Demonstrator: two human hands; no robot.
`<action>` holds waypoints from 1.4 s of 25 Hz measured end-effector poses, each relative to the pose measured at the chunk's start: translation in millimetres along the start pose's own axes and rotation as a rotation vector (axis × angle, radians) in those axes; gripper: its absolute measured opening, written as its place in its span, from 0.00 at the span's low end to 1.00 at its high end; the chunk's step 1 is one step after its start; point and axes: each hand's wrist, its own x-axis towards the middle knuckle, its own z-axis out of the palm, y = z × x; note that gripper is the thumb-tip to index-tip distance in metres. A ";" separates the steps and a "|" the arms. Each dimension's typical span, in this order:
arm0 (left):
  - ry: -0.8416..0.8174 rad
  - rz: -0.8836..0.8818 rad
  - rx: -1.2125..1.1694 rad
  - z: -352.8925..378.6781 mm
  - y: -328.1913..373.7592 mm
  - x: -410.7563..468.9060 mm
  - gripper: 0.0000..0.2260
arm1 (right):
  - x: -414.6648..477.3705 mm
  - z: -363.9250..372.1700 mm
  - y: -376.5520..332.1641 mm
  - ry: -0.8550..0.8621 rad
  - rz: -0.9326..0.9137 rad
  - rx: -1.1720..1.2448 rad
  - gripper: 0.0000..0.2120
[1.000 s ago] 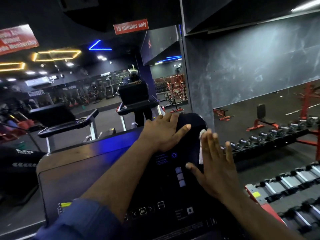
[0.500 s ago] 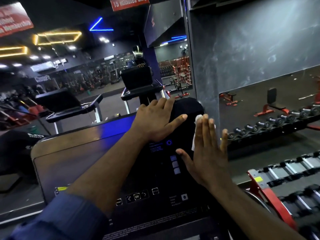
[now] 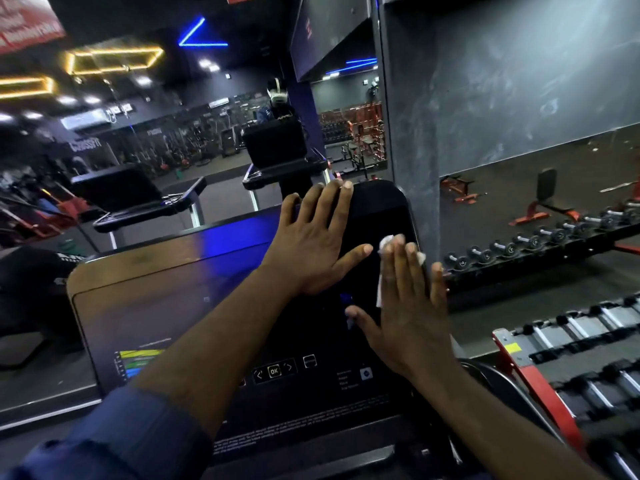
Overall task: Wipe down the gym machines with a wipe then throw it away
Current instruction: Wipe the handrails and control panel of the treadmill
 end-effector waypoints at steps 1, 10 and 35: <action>0.008 0.006 0.021 1.5 1.0 -5.9 0.42 | -12.5 6.0 -3.7 -0.022 -0.086 -0.003 0.49; 0.176 0.047 -0.091 26.8 18.4 -89.4 0.32 | -13.9 2.0 5.3 0.005 0.050 -0.028 0.46; 0.053 0.264 -0.042 111.6 26.3 -244.3 0.34 | -187.7 69.1 -20.0 -0.224 0.091 0.054 0.46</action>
